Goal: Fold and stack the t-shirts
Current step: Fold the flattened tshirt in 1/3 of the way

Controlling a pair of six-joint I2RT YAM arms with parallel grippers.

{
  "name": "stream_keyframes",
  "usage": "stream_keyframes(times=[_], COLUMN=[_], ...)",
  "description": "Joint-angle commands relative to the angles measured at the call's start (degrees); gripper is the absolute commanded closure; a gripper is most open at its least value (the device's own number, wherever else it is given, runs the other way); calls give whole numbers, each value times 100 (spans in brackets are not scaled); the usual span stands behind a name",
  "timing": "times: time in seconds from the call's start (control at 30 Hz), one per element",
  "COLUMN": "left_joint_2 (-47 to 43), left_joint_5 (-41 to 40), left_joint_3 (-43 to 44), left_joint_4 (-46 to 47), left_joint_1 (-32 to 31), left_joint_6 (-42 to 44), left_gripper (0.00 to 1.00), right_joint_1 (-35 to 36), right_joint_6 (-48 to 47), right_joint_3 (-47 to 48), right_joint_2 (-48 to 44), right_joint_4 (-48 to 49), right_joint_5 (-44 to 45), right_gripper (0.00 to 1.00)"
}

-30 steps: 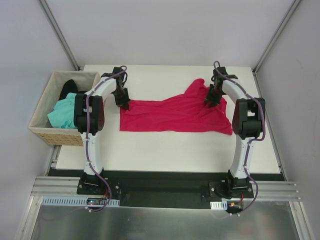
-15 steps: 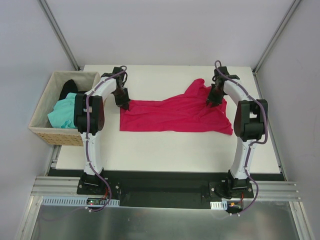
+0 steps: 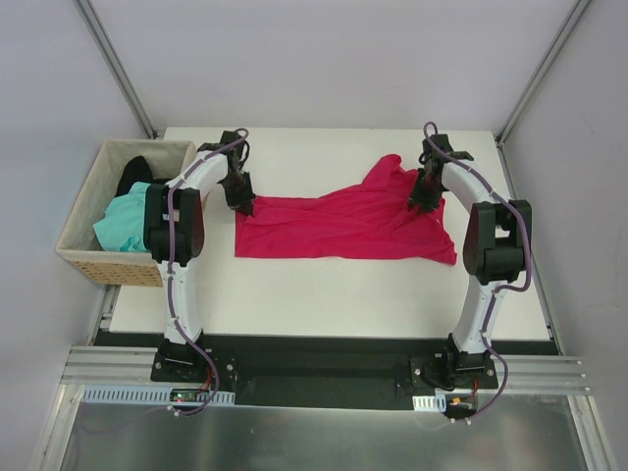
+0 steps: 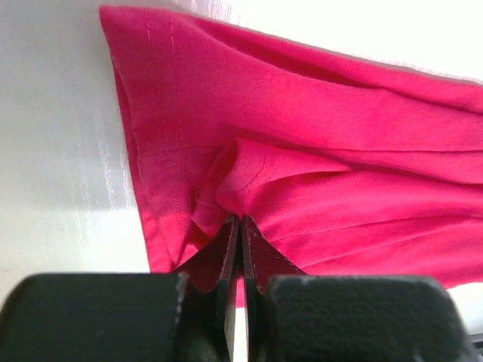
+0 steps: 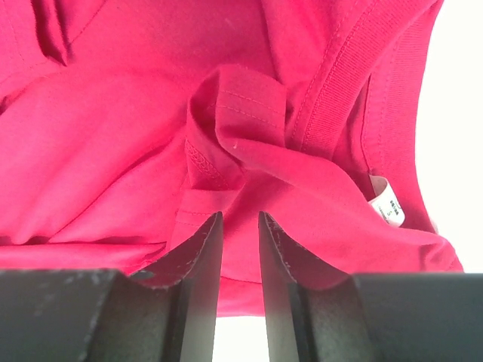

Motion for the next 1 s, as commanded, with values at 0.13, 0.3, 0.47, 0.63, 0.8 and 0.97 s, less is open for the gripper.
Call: stream_keyframes(times=[0.13, 0.3, 0.47, 0.63, 0.8, 0.97], left_joint_2=[-573, -581, -564, -503, -467, -415], left_joint_5=[-110, -136, -172, -163, -137, -128], left_joint_3=[-162, -127, -74, -21, 102, 216], left_joint_4=[-117, -143, -179, -214, -240, -249], left_joint_1=[-38, -38, -38, -47, -38, -38], left_joint_6=[-41, -41, -41, -41, -32, -32], left_gripper=[100, 100, 100, 100, 100, 100], right_joint_1=[11, 20, 20, 20, 46, 126], right_joint_6=[7, 33, 51, 51, 33, -11], right_joint_3=[279, 429, 438, 587, 885, 1079], right_joint_2=[177, 336, 450, 565, 626, 626], right_joint_4=[42, 15, 33, 7, -81, -160], right_joint_5=[-99, -160, -169, -371, -424, -433], right_gripper=[71, 71, 75, 99, 99, 99])
